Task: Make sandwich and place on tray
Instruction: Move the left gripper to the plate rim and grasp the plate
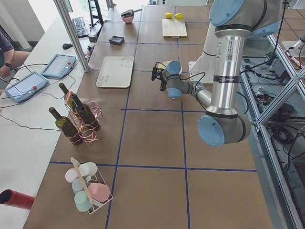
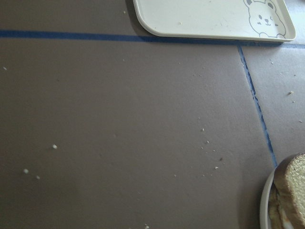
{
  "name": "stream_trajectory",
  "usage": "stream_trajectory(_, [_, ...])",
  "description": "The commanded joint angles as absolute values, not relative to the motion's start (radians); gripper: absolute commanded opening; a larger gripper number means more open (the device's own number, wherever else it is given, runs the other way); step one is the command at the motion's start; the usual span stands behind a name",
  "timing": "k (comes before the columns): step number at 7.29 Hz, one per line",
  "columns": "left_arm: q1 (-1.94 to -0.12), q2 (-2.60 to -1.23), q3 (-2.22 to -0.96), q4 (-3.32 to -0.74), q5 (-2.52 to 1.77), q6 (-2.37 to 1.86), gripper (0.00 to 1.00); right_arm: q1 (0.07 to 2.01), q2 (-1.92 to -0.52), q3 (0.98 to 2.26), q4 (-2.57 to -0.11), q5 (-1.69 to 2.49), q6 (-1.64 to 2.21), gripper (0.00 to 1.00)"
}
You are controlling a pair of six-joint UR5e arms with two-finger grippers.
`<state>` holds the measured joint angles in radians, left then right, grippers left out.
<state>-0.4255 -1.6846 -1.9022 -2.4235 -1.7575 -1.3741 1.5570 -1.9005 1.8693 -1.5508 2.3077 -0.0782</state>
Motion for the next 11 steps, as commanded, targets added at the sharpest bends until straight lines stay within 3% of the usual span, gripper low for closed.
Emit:
stream_trajectory(1, [-0.322,-1.806,-1.835,-2.396,-1.646,-1.476,0.58,1.557,-1.901,1.867,-1.551,2.307,-0.078,1.00])
stream_trajectory(9, [-0.258,-1.910,-1.718,-2.396,-1.634,-1.477,0.36,1.557,-1.899,1.853,-1.551,2.299,-0.078,1.00])
stream_trajectory(10, [-0.256,-1.910,-1.718,-2.395,-1.634,-1.477,0.23,1.557,-1.899,1.853,-1.551,2.299,-0.078,1.00])
stream_trajectory(11, [-0.256,-1.910,-1.718,-2.396,-1.634,-1.477,0.02,1.557,-1.899,1.852,-1.551,2.299,-0.078,1.00])
